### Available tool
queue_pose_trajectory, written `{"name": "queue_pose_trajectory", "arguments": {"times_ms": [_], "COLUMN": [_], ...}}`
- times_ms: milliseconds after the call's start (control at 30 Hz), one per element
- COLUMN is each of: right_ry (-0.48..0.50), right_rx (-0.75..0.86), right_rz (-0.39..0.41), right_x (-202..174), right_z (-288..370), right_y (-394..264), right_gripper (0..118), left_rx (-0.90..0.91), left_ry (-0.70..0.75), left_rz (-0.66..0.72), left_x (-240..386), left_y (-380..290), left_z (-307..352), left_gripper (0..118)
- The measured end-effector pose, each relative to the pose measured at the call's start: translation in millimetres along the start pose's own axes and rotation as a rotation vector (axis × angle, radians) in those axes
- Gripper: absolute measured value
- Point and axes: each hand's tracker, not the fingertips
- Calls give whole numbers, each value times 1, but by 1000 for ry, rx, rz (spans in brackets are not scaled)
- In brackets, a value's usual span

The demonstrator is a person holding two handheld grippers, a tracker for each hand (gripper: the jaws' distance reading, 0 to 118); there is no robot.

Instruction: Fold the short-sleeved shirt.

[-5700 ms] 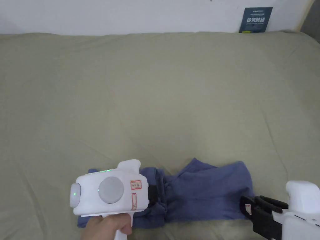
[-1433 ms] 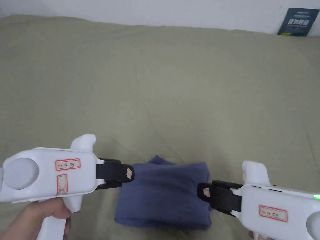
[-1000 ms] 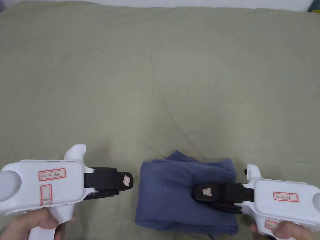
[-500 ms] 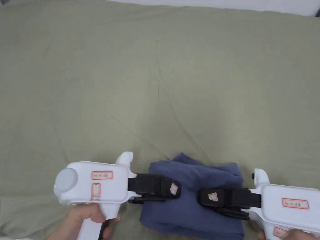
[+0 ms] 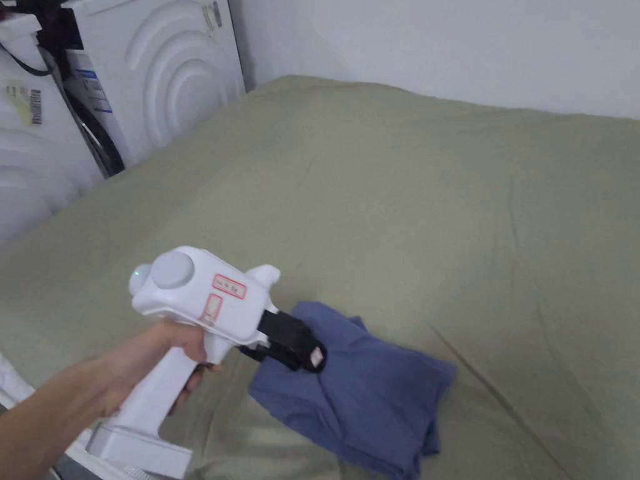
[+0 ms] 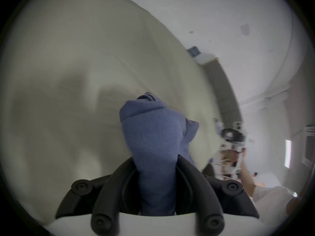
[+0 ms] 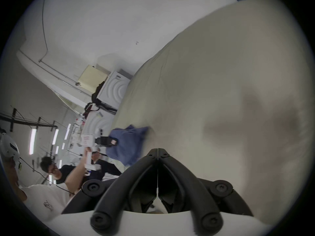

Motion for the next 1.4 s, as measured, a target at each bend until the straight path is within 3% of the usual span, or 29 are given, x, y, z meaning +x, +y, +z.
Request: {"name": "queue_pose_trajectory", "arguments": {"times_ms": [133, 300, 333, 367, 400, 433, 467, 600, 633, 700, 733, 767, 867, 1033, 1233, 1400], "right_ry": [-45, -81, -84, -96, -99, -102, -132, -136, -154, -203, -233, -264, -366, -609, -688, -733], "right_rx": [39, 59, 59, 61, 58, 54, 51, 61, 78, 121, 150, 175, 261, 399, 558, 636], "right_rz": [-1, -8, -10, -17, -17, -8, 18, 44, 65, 114, 136, 159, 214, 427, 535, 582], "right_x": [-4, -6, -3, -4, -5, -6, -6, -8, -12, -20, -22, -27, -45, -86, -111, -119], "right_z": [6, 1, -1, -3, -3, -4, -3, 4, 7, 13, 18, 21, 34, 58, 89, 107], "right_y": [16, 26, 29, 29, 30, 30, 33, 35, 35, 35, 36, 36, 35, 23, 11, -17], "right_gripper": [1, 1, 1, 1, 1, 1, 1, 1, 1, 1, 1, 1, 1, 1, 1, 1], "left_rx": [55, 30, 33, 34, 26, 148, 97, 169, 197, 294, 333, 401, 416, 633, 762, 853], "left_ry": [191, 227, 221, 240, 254, 266, 291, 371, 400, 357, 339, 418, 278, 212, 200, 281], "left_rz": [81, 116, 115, 126, 123, 81, 50, 12, -26, -85, -146, -206, -260, -378, -432, -544], "left_x": [-77, -105, -106, -105, -104, -103, -100, -70, -54, -7, 18, 44, 124, 280, 388, 413], "left_y": [41, 53, 53, 53, 52, 60, 65, 46, 42, 32, 26, 18, -4, -44, -81, -113], "left_z": [61, 64, 63, 62, 61, 78, 88, 98, 100, 96, 86, 77, 43, -13, -45, -48], "left_gripper": [21, 23, 50, 94, 118, 111, 111, 108, 87, 0, 0, 0, 0, 0, 0, 0]}}
